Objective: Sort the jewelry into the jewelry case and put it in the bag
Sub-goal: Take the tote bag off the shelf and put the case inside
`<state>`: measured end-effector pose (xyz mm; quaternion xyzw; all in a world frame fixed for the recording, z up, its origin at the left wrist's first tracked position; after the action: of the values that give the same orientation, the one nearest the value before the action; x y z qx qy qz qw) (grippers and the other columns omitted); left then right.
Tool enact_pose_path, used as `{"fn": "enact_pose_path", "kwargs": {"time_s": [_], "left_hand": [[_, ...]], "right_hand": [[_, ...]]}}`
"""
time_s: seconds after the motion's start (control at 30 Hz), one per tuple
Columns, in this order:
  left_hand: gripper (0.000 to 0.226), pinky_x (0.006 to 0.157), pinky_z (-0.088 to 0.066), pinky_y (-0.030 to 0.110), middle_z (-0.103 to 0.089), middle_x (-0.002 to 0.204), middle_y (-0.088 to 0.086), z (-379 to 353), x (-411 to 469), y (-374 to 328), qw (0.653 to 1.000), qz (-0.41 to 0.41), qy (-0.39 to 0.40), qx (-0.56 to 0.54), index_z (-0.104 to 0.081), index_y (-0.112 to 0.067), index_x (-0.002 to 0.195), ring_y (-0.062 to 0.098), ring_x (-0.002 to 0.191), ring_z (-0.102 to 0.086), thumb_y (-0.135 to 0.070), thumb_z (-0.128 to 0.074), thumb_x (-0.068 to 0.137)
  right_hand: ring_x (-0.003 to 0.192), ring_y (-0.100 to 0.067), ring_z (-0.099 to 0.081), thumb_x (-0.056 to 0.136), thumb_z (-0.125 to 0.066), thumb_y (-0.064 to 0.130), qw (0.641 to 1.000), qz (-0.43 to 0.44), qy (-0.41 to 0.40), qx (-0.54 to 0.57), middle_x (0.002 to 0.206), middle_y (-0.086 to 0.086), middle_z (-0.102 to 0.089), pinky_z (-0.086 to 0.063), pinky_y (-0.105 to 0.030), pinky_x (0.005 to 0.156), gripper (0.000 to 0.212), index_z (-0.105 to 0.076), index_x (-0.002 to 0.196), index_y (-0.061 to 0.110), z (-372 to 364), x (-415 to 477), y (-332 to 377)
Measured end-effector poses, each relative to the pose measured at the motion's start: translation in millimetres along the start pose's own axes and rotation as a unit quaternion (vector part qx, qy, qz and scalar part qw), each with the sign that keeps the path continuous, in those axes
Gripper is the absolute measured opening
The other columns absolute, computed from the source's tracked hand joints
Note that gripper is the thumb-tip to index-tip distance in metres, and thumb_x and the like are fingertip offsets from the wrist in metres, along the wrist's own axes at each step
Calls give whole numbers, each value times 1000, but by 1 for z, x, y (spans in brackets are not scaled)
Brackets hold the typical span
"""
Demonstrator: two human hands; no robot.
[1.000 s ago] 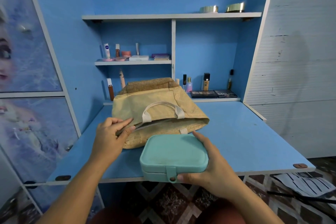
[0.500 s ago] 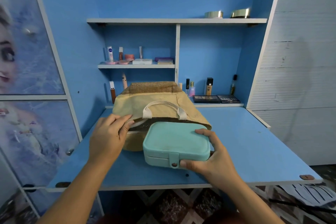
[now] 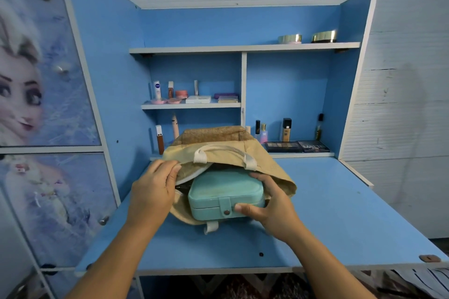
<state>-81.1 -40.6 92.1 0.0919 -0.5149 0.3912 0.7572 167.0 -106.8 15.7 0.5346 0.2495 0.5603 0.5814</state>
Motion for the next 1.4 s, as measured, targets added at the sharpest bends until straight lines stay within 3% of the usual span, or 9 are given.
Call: {"fn": "enact_pose_path", "kwargs": {"time_s": [0.13, 0.27, 0.43, 0.7, 0.77, 0.87, 1.1, 1.3, 1.4], "left_hand": [[28, 51, -35, 20, -58, 81, -6, -6, -5, -2, 1000, 18, 12, -15, -71, -10, 98, 11, 64, -50, -30, -50, 95], [23, 57, -46, 29, -63, 86, -3, -14, -5, 1, 998, 45, 22, -47, -71, -10, 99, 18, 70, -58, -24, -52, 96], [18, 65, -47, 29, -64, 86, -2, -13, 2, 3, 994, 65, 17, -88, -71, -7, 101, 16, 76, -58, -14, -55, 96], [25, 61, -46, 29, -63, 78, -2, -6, 16, 5, 993, 45, 28, -109, -70, -11, 94, 16, 71, -57, -25, -50, 98], [21, 62, -45, 25, -64, 76, 0, -5, 19, 5, 992, 55, 23, -110, -71, -10, 94, 18, 70, -58, -19, -52, 97], [22, 59, -47, 35, -65, 70, 6, -9, 21, 8, 988, 92, 16, -121, -72, -12, 95, 22, 65, -58, -20, -51, 98], [38, 55, -47, 41, -59, 65, 0, -15, 17, -2, 994, 70, 11, -88, -66, -6, 81, 18, 62, -55, -32, -45, 98], [25, 50, -36, 30, -49, 60, -7, -13, 17, -13, 996, 60, 19, -64, -66, -10, 78, 11, 58, -49, -20, -53, 97], [23, 53, -36, 30, -51, 65, -6, -12, 15, -10, 996, 54, 33, -68, -65, -14, 79, 9, 62, -50, -21, -53, 97]], "right_hand": [[105, -1, -54, 71, -80, 43, 999, -10, -10, -48, 114, 23, -54, -47, -19, 84, 69, -41, 128, 49, -11, -4, -13], [103, -10, -51, 80, -72, 41, 997, -14, -12, -78, 111, 14, -53, -45, -24, 81, 62, -38, 132, 44, -19, 2, -17], [104, -10, -60, 69, -81, 40, 1000, -12, 4, -13, 116, 14, -59, -54, -35, 87, 61, -48, 118, 53, -25, 10, -20], [101, -16, -63, 62, -84, 42, 992, 10, -81, 94, 110, 9, -63, -57, -40, 79, 55, -56, 108, 46, -12, 6, -17], [99, -10, -61, 68, -82, 39, 995, -4, -76, 60, 109, 11, -61, -56, -34, 78, 50, -52, 107, 46, -9, 10, -9], [107, -9, -53, 76, -75, 44, 996, -41, -54, -62, 115, 11, -55, -47, -23, 81, 52, -45, 119, 38, -10, 15, -9], [120, -22, -50, 93, -54, 38, 963, -42, -8, -267, 131, -1, -55, -42, -31, 92, 50, -36, 140, 34, -11, 19, -23], [96, -25, -62, 99, -41, 27, 896, 25, -60, -439, 109, -4, -64, -46, -33, 72, 55, -19, 148, 38, -16, 12, -11], [88, -22, -62, 95, -46, 27, 905, 103, -114, -397, 100, 2, -65, -45, -30, 58, 38, -48, 133, 30, -14, -12, 11]]}}
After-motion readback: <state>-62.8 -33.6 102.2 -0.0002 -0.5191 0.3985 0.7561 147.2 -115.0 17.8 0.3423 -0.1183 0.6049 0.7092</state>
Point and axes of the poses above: each hand's wrist, its own x-axis towards the middle knuckle, its own z-axis out of the back of the hand, y = z × x, the point moved 9 cm from there along x, towards the middle knuckle
